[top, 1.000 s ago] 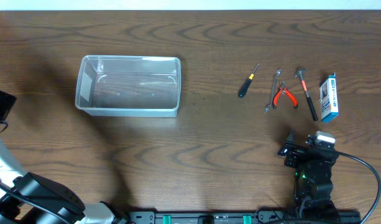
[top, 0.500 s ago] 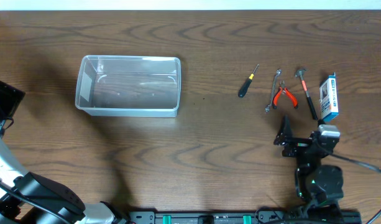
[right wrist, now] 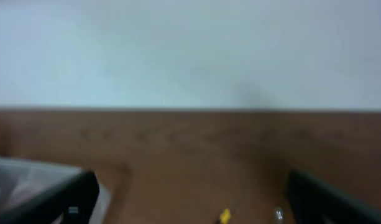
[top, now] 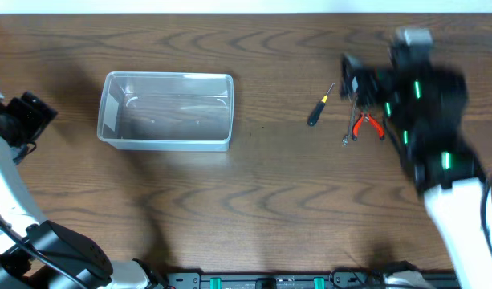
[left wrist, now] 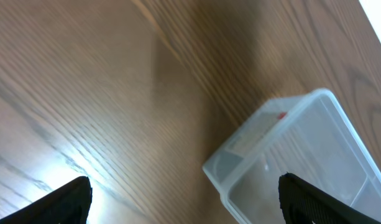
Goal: Pack container
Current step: 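Swing the right arm over to the container's right end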
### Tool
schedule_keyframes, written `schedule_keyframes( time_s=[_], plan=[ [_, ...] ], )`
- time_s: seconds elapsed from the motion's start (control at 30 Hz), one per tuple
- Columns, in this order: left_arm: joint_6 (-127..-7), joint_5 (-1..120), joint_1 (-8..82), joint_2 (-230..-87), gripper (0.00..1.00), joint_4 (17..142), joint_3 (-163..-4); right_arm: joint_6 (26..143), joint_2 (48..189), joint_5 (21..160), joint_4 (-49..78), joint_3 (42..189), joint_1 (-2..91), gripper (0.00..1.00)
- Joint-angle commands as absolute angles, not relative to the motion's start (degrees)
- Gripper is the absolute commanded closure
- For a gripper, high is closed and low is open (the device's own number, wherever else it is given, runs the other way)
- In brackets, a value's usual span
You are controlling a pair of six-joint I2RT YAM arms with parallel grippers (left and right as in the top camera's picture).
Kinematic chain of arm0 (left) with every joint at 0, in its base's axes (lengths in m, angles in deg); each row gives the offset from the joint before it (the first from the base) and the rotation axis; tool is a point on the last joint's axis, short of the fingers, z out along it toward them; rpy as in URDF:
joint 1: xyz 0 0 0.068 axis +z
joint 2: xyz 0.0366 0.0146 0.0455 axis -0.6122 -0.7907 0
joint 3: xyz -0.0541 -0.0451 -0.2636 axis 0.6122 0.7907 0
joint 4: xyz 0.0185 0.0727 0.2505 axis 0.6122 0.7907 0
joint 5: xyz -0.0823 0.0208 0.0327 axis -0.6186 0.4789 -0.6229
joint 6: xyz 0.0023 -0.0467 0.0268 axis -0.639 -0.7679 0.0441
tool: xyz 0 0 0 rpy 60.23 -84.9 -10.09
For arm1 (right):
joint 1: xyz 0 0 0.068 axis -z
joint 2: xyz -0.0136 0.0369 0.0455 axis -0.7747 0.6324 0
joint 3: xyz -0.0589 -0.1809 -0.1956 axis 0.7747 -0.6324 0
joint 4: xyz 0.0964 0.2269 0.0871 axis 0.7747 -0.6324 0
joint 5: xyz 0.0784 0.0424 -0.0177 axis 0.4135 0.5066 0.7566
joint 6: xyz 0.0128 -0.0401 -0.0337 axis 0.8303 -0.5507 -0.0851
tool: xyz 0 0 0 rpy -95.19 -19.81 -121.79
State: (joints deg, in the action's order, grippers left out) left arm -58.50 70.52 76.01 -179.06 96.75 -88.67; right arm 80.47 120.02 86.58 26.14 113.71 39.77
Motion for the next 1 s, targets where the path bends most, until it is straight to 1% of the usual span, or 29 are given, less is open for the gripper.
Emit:
schedule_keyframes(
  time_s=[0.0, 0.1, 0.23, 0.43, 0.5, 0.67, 0.73, 0.83, 0.97],
  plan=[
    [-57.04, 70.27, 74.76, -178.53, 0.12, 97.99, -89.28, 78.17, 131.21, 91.39, 19.03, 128.88, 37.80, 0.01],
    [-56.80, 70.27, 74.13, -178.53, 0.12, 99.55, -89.28, 76.86, 141.27, 92.00, 11.01, 141.84, 35.94, 0.01],
    [-55.07, 70.25, 73.76, -178.53, 0.12, 100.99, -89.28, 72.80, 149.35, 92.00, 5.31, 150.65, 32.91, 0.01],
    [-54.44, 70.27, 73.65, -178.53, 0.12, 102.04, -89.28, 58.30, 154.71, 91.96, 2.77, 151.92, 26.52, 0.01],
    [-54.44, 70.27, 73.65, -178.53, 0.11, 102.10, -89.28, 55.86, 155.76, 91.96, 2.75, 151.92, 24.82, 0.01],
    [-54.44, 70.30, 73.65, -178.53, 0.11, 102.63, -89.28, 56.45, 156.70, 92.24, 1.63, 151.87, 22.31, 0.01],
    [-54.44, 70.27, 73.65, -178.53, 0.11, 102.82, -89.28, 60.16, 156.68, 92.28, 2.60, 151.87, 21.89, 0.01],
    [-54.44, 70.30, 73.65, -178.53, 0.11, 102.98, -89.28, 69.98, 156.68, 92.24, 4.47, 151.87, 21.87, 0.01],
    [-54.46, 70.30, 73.65, -178.53, 0.11, 103.13, -89.28, 75.00, 157.05, 91.06, 4.61, 151.87, 21.69, 0.01]
  ],
)
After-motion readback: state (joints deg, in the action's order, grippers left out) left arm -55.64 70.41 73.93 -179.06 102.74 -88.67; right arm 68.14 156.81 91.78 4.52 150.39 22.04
